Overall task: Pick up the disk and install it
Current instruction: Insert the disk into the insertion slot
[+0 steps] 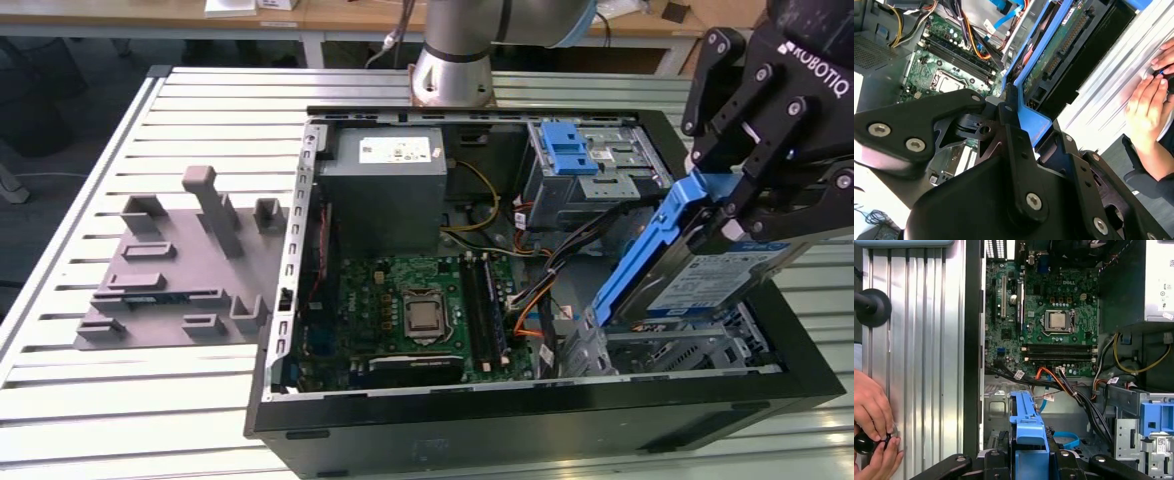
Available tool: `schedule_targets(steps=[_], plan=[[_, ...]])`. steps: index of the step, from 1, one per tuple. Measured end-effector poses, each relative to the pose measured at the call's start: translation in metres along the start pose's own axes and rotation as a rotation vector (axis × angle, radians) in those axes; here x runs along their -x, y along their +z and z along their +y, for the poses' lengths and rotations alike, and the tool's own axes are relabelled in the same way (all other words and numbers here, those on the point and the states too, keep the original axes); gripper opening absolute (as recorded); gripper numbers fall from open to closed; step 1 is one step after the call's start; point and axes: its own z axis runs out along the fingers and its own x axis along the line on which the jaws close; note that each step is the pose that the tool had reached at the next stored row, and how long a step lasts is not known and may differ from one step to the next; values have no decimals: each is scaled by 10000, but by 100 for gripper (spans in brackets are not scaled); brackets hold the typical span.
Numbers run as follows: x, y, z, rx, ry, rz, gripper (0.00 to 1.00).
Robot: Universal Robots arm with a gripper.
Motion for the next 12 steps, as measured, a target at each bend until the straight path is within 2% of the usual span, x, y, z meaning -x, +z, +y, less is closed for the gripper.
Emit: schedule_targets(steps=[12], plan=[[32, 54, -70, -1, 0, -4, 36]])
